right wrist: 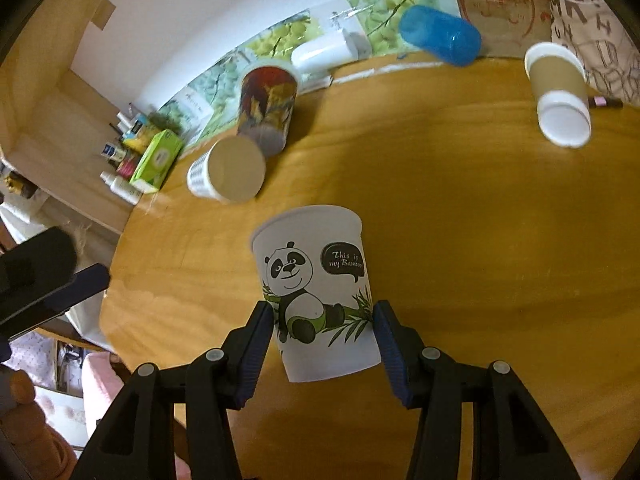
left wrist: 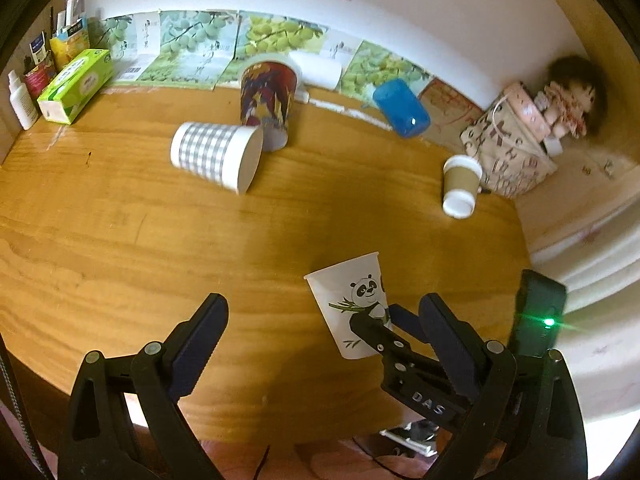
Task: Flip cup upright
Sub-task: 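Lift the panda cup with the right gripper and carry it toward the left tool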
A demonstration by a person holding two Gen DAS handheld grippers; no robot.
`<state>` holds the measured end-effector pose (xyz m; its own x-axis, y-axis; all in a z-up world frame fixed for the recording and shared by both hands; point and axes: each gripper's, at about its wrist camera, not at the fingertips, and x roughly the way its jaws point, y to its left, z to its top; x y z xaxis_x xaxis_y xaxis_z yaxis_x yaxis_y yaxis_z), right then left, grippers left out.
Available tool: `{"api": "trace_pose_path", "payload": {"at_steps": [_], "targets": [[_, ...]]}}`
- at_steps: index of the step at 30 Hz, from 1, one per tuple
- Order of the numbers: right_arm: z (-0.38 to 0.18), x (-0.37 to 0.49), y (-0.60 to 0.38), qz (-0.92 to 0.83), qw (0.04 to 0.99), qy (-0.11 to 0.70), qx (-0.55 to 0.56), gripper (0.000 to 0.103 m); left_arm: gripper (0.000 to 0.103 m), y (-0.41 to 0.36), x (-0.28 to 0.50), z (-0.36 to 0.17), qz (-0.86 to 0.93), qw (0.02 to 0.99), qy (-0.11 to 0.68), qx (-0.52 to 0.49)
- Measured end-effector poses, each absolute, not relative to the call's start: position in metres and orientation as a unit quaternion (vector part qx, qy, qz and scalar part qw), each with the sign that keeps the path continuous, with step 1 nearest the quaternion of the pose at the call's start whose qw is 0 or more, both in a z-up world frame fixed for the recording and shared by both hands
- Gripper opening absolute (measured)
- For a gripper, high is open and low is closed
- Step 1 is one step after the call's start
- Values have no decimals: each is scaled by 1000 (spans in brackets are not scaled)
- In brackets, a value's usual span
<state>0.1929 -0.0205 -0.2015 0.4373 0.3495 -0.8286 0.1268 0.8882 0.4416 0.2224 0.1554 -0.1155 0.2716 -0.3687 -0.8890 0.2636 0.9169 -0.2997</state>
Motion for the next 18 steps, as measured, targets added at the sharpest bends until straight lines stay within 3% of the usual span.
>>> {"api": "trace_pose_path", "payload": {"at_steps": [12,18], "targets": [[-201,149,0,110,807,538,215,53,97,154,201,-146,-180,767,615,-25],[-196,132,5,114,811,538,198,64,97,156,202,-155,-166,766,621,-20]]}}
